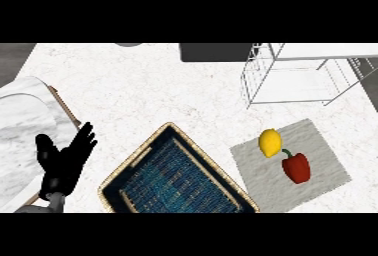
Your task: Pick the bell pepper from the placemat and place it in the tiered shelf
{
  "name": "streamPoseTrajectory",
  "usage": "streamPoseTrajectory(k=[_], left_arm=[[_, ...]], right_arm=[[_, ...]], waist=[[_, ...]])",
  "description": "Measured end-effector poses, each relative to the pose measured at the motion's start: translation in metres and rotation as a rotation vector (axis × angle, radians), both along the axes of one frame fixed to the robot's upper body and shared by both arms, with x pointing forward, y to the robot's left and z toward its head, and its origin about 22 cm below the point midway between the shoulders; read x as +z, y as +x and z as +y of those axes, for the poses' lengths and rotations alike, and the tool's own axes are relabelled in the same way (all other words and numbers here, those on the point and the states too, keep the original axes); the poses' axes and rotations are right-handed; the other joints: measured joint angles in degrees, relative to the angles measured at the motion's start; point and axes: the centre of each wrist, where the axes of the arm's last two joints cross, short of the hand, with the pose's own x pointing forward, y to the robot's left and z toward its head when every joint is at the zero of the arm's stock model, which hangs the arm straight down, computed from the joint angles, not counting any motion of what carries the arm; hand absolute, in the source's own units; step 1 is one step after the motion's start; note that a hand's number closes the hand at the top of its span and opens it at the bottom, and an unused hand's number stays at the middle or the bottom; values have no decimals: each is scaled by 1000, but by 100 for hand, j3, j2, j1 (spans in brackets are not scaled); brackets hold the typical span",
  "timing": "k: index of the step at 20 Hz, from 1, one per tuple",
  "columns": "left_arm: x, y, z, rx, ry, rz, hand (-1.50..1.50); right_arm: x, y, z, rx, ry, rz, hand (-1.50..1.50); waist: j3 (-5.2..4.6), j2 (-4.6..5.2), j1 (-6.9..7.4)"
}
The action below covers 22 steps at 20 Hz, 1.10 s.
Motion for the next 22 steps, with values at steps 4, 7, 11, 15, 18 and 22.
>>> streamPoseTrajectory(k=[4,7,11,15,18,22], left_arm=[[-3,2,4,-8,-4,19,0],[-2,4,8,-6,-11,27,0],[-1,9,12,-2,-13,29,0],[-5,6,10,2,-9,30,0],[-2,10,11,2,-2,34,0],[-4,6,7,-14,-9,28,0]], right_arm=[[4,-14,-23,115,-6,34,-150],[18,-16,-27,213,-14,83,-150],[46,-19,-16,320,-46,156,-150],[72,-11,11,374,-110,245,-150],[90,-6,40,354,-156,304,-150],[98,0,79,278,-206,353,-150]], waist=[[-2,-23,28],[-7,-34,32],[-15,-50,-6],[-20,-53,6],[-22,-54,9],[-20,-48,59]])
